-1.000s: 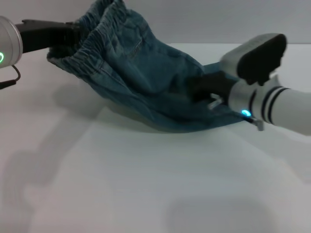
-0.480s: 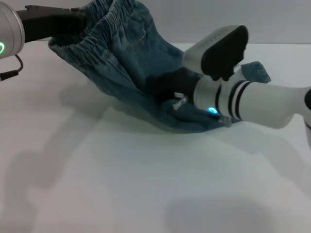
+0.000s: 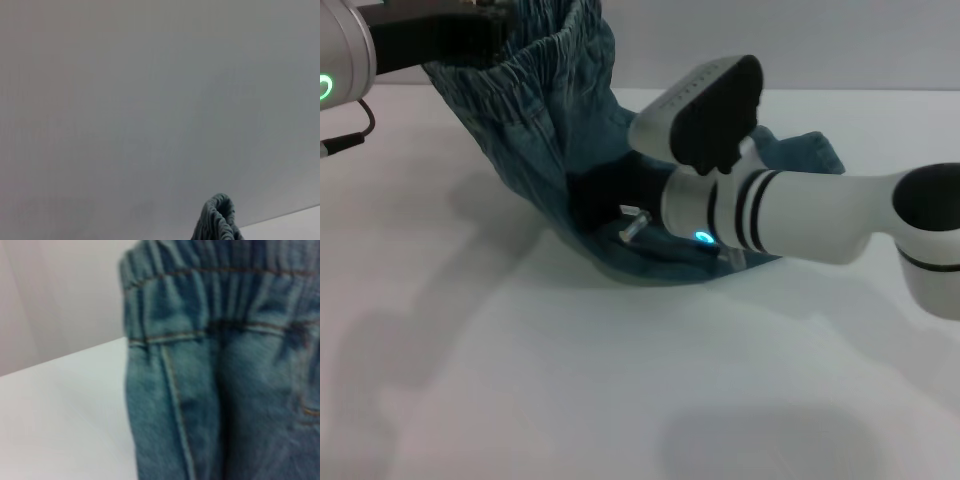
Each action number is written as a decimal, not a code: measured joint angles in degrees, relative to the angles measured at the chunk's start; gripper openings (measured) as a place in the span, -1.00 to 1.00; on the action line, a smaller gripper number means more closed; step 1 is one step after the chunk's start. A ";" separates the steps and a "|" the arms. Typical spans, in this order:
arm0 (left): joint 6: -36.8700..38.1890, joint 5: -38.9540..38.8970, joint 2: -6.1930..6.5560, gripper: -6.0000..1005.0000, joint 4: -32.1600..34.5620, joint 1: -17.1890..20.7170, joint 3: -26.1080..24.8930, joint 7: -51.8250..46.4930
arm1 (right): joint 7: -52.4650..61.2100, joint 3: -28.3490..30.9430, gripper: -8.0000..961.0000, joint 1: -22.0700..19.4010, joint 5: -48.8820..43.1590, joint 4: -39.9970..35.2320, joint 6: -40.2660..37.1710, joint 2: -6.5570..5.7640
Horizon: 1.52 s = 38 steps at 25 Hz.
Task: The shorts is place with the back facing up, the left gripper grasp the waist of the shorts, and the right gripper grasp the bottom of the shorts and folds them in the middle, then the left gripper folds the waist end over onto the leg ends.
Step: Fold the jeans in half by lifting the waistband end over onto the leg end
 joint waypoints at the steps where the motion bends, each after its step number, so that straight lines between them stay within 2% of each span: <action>1: 0.04 -0.08 0.00 -0.85 0.00 -0.01 0.00 0.03 | 0.04 -0.58 -0.88 0.65 0.57 0.13 -0.16 0.04; 5: 0.08 -0.10 0.00 -0.85 0.32 -0.08 0.06 0.06 | 0.04 -0.96 -0.88 0.97 1.29 0.50 -0.76 0.10; 9: 0.25 -0.13 0.00 -0.85 0.39 -0.12 0.08 0.07 | -0.32 1.00 -0.88 -1.53 1.16 0.32 -1.15 -0.40; 11: 0.30 -0.13 0.00 -0.85 0.23 -0.27 0.00 0.08 | -0.42 4.04 -0.88 -4.04 0.68 0.15 -0.92 -0.65; 18: 0.38 -0.13 0.09 -0.85 0.01 -1.07 -0.23 0.14 | -0.86 5.66 -0.87 -6.08 0.49 -0.07 -0.34 -0.67; 32: 0.37 -0.13 0.00 -0.85 -0.58 -1.29 -0.16 0.18 | 0.30 -0.42 -0.87 -2.71 1.91 -0.57 -0.20 -0.02; 38: 0.36 -0.18 0.00 -0.85 -1.10 -1.48 -0.16 0.18 | 0.18 -5.65 -0.86 0.85 5.71 0.17 -1.04 0.09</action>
